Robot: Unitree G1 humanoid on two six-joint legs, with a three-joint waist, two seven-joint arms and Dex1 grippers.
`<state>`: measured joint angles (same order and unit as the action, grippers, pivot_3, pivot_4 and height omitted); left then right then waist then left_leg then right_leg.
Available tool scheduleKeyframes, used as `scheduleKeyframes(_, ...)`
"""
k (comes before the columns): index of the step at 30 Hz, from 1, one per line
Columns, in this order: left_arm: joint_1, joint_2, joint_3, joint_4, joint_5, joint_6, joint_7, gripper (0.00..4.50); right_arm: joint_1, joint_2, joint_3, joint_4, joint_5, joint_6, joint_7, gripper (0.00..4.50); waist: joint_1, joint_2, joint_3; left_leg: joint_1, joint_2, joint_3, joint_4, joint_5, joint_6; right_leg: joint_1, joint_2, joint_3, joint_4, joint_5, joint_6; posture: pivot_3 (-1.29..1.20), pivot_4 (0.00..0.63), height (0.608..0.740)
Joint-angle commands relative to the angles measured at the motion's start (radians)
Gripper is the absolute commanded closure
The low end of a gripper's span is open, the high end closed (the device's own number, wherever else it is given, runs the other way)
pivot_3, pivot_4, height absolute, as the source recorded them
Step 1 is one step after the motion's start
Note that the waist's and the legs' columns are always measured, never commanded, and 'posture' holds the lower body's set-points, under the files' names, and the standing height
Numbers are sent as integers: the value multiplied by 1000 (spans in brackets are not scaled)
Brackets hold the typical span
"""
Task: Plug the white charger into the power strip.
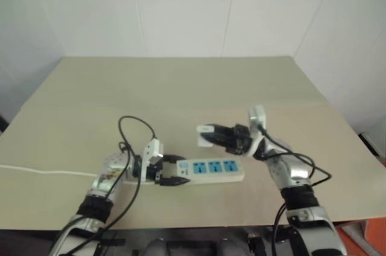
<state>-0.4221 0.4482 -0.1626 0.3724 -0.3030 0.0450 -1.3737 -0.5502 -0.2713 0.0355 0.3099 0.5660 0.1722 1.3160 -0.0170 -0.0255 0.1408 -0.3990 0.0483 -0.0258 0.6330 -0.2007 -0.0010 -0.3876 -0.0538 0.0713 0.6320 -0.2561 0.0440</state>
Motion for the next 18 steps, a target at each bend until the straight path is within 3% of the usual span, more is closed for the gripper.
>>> scheduleKeyframes(1,20,29,4,-12,19,16,15,1228,-42,13,8,60,-14,-53,79,3371,-1,0,0,0,0,0,0,0,0,0,0,0,0,0,0,0,150,740)
scheduleKeyframes(18,9,54,2,-9,7,7,1,1228,-74,75,2,272,-98,-214,154,3371,-11,1,0,1,0,0,0,0,0,0,0,0,2,0,0,0,150,740)
